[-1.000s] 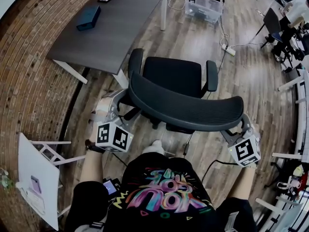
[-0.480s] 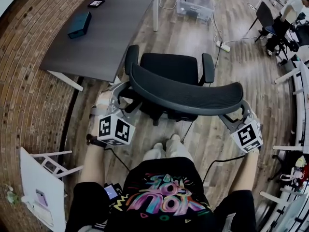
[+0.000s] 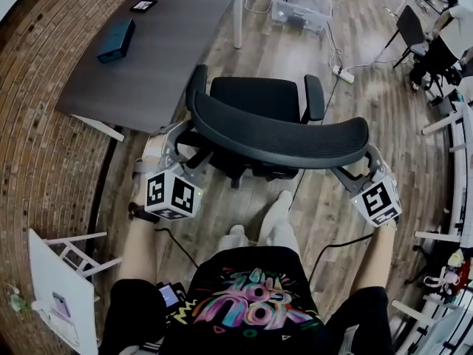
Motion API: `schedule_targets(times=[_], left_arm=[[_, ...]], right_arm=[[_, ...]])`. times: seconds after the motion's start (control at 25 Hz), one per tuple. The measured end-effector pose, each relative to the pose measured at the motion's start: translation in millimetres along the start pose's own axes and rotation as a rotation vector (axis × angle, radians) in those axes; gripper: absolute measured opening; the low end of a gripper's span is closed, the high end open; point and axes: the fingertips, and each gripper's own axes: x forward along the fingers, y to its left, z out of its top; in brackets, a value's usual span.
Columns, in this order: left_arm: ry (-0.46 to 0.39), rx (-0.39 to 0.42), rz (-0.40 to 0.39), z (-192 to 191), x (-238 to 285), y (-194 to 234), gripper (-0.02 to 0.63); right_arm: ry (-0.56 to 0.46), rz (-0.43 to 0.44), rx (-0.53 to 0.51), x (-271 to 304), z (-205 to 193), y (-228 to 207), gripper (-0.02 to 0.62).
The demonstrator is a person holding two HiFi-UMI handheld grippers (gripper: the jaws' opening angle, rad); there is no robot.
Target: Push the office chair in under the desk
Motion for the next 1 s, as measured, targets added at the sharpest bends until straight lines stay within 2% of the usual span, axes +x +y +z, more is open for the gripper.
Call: schedule_targets(times=[0.64, 1.0], left_arm=[[0.127, -0.11, 0.08, 37, 104, 48, 0.324], [0.162, -0.152, 0.135, 66, 152, 63, 0.322]], right_arm=[[-0.102, 0.111, -0.105, 70, -35, -146, 0.261], [-0.143, 0.166, -0.159, 97, -58, -221, 0.27]])
